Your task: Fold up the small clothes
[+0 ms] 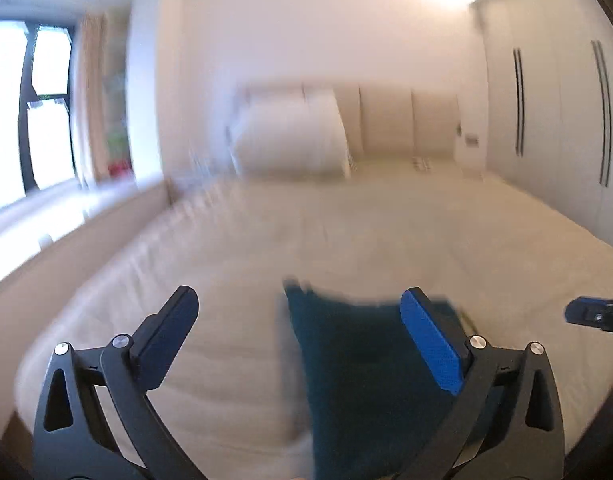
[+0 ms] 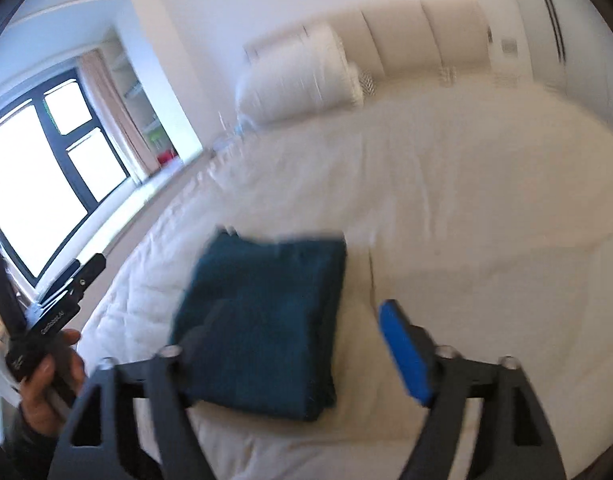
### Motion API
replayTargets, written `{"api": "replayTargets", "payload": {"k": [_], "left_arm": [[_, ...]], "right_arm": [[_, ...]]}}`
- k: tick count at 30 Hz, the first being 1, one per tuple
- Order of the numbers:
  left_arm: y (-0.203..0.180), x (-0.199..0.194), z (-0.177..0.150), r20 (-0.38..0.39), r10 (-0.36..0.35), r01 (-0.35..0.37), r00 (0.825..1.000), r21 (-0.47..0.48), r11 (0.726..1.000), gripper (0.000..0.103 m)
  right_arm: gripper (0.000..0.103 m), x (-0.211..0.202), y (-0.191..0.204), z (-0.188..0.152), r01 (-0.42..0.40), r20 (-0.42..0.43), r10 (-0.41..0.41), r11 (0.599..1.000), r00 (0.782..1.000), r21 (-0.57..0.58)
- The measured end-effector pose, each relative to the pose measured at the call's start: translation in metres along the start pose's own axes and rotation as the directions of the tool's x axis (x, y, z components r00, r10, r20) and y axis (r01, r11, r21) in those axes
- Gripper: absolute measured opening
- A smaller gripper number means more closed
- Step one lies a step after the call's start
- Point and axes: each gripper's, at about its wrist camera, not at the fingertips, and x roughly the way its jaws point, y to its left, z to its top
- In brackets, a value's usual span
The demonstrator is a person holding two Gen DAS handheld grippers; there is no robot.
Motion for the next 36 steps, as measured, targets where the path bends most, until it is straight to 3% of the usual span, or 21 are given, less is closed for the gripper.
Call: {"api": "replayTargets", "payload": {"k": [2,4,7,10,12,14,17,20,26,36], "left_arm": [[-0.003,-0.025,0.014,0.061,0.036,-0.038,0.997,0.027,0.999,0.103],[-0.007,-0.041,0.022,0.083,0.070,-0.075,0.994,0.060,0.995,0.103],[-0.018,-0.047,0.034,-0.032,0.095,-0.089,0.995,0.168,0.982,0.103],[-0.015,-0.055,0.035,-0.056,0.052,-0.045,0.997,0.120,0.992,0.103],[-0.017,-0.049,0.029,-0.129,0.037,-0.027,0.991,0.080,0.996,0.103],[-0.020,-0.041,0.017,-0.211,0.049,-0.039,0.976,0.052,0.998,0.103],[-0.016,-0.023,-0.004,-0.325,0.011,-0.011,0.946,0.003,1.000,0.103],[-0.015,-0.003,-0.033,-0.399,-0.002,-0.011,0.917,-0.029,1.000,0.103],[-0.010,0.015,-0.060,-0.469,-0.005,-0.022,0.883,-0.053,0.998,0.103],[-0.006,0.036,-0.077,-0.514,-0.014,-0.016,0.858,-0.053,0.998,0.103]], "right_arm": [[0.103,-0.030,0.020,0.002,0.031,0.101,-0.028,0.999,0.994,-0.030],[0.103,-0.043,0.037,0.009,0.056,0.175,-0.048,0.997,0.983,-0.045],[0.103,-0.062,0.058,0.013,0.109,0.242,-0.087,0.991,0.966,-0.077],[0.103,-0.073,0.069,0.017,0.149,0.260,-0.118,0.983,0.958,-0.104],[0.103,-0.079,0.075,0.016,0.194,0.272,-0.157,0.974,0.949,-0.117],[0.103,-0.074,0.077,0.014,0.239,0.227,-0.207,0.963,0.952,-0.122],[0.103,-0.061,0.078,0.008,0.185,0.122,-0.171,0.975,0.978,-0.121],[0.103,-0.049,0.077,-0.006,0.210,0.075,-0.202,0.970,0.976,-0.119],[0.103,-0.025,0.074,-0.020,0.242,-0.003,-0.244,0.964,0.970,-0.110],[0.103,-0.006,0.071,-0.031,0.260,-0.056,-0.268,0.958,0.962,-0.123]]}}
